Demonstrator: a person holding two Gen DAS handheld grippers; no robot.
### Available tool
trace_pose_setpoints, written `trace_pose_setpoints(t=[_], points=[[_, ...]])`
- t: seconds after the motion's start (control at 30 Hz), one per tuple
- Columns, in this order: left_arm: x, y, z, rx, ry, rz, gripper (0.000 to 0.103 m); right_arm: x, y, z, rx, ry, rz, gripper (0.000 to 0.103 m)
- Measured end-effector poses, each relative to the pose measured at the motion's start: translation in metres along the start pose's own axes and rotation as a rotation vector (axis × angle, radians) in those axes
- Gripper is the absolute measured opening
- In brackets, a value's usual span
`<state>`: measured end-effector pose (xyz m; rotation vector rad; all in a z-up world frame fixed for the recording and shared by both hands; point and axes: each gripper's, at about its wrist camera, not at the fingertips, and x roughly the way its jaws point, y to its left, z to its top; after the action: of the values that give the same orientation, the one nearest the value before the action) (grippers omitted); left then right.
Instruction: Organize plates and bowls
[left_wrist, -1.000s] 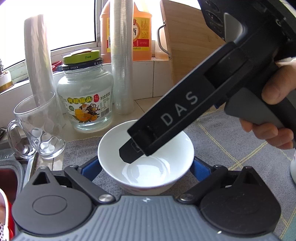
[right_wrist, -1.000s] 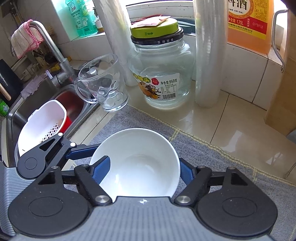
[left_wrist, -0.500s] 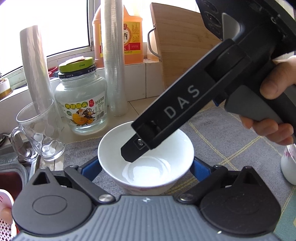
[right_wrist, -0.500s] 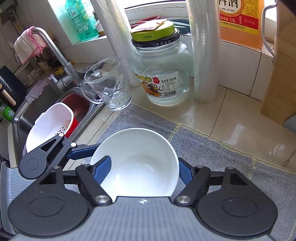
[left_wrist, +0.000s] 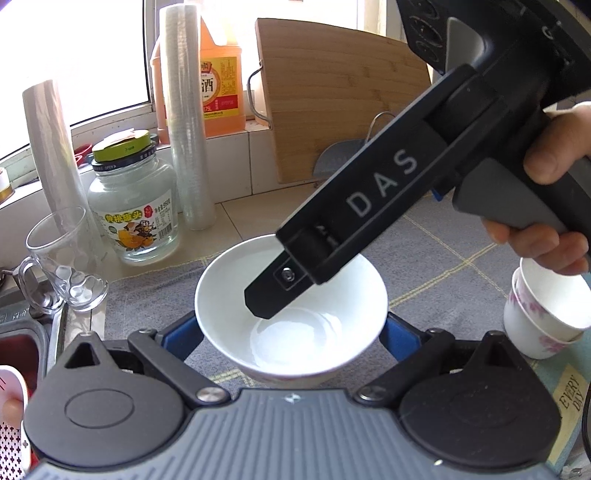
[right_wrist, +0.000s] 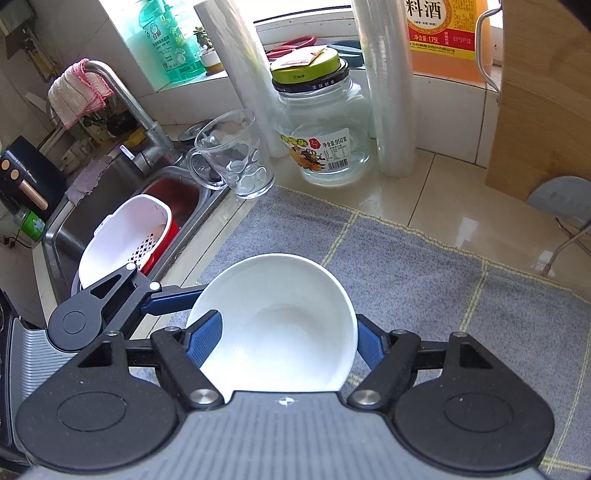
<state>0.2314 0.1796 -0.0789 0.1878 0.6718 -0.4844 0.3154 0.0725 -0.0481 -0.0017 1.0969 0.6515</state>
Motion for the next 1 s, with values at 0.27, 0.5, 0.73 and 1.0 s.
trace_pose_setpoints(t=[0.27, 0.5, 0.73, 1.0], points=[[-0.016, -0.031, 0.005, 0.016, 0.004, -0.023, 0.099, -0.029, -0.007, -0.026, 0.027, -0.004, -0.001, 0.081], [-0.027, -0.06, 0.01, 0.039, 0.007, -0.041, 0.099, -0.056, -0.015, -0.049, 0.035, -0.016, -0.01, 0.081], [-0.031, -0.093, 0.016, 0.075, -0.001, -0.069, 0.099, -0.086, -0.031, -0.077, 0.043, -0.033, -0.028, 0.081], [-0.033, -0.132, 0.024, 0.114, -0.015, -0.116, 0.099, -0.124, -0.051, -0.106, 0.084, -0.071, -0.061, 0.081]])
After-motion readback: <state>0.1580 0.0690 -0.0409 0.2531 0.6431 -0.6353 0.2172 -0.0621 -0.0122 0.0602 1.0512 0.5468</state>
